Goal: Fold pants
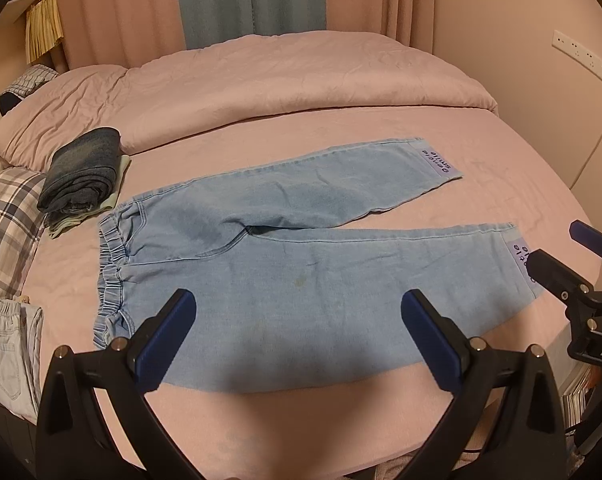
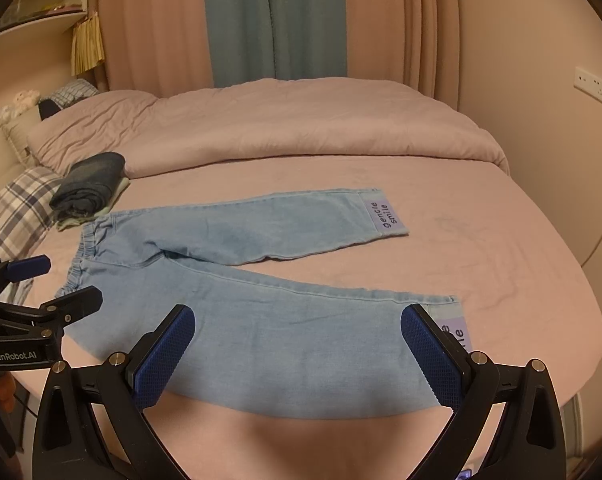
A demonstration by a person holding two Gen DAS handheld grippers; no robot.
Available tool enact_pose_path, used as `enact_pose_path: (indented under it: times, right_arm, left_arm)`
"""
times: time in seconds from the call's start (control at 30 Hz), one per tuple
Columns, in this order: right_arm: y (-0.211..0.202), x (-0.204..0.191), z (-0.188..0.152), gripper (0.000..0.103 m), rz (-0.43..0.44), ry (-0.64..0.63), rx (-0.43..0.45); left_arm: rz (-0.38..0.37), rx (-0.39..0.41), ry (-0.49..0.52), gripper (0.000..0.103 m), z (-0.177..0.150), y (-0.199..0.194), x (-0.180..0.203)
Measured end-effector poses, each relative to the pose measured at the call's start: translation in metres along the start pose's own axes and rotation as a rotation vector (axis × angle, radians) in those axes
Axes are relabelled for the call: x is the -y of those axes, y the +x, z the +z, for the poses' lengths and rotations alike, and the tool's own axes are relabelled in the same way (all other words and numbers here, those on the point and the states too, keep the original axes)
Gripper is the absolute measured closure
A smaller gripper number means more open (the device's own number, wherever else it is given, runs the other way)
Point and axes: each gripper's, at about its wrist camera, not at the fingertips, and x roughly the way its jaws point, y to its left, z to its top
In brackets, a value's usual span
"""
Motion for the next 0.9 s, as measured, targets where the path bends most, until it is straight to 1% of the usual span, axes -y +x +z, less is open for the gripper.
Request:
enact_pose_path:
  times: [0.3, 0.9]
  right_arm:
    - [0.000, -0.001, 0.001, 0.001, 0.004, -0.006, -0.001]
    - [0.003, -0.004, -0.001, 0.001, 0.005, -0.008, -0.004]
  left_arm:
    - [-0.009, 0.002, 0.003, 0.000, -0.013, -0.003, -0.024]
    - [-0.008, 0.005, 0.005, 0.000, -0.021, -0.002, -0.038]
